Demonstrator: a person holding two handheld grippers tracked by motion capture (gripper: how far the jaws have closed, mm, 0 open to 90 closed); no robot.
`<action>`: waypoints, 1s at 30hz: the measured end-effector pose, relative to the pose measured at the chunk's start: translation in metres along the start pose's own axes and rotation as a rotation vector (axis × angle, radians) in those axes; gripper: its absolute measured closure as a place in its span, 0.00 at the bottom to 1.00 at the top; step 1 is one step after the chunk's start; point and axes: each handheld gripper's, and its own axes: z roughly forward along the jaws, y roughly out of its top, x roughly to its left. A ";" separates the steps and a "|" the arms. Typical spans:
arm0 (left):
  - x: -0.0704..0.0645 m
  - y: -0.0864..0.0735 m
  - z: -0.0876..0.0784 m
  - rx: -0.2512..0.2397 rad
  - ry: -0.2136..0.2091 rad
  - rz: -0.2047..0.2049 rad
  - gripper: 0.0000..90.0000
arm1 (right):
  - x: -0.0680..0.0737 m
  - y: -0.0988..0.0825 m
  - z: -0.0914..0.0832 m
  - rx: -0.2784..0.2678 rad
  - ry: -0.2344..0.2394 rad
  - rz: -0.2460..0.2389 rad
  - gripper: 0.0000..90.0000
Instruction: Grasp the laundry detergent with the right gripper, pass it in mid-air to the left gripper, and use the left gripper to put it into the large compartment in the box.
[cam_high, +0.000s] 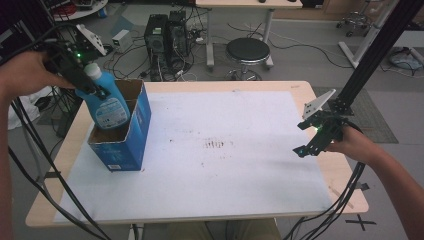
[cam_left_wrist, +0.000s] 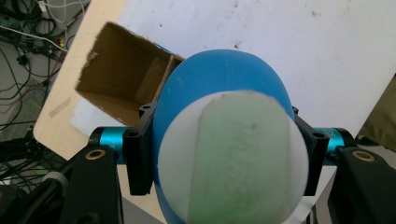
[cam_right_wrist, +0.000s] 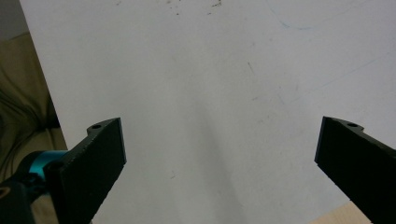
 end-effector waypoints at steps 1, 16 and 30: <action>0.000 -0.001 0.005 0.005 -0.003 0.003 0.42 | 0.000 0.000 0.001 0.003 0.001 0.000 0.01; -0.005 -0.021 0.067 0.027 -0.023 0.037 0.42 | 0.000 -0.005 0.006 0.006 0.010 0.010 0.01; -0.004 -0.028 0.106 0.080 -0.030 0.051 0.42 | 0.000 -0.007 0.017 0.003 0.032 0.005 0.01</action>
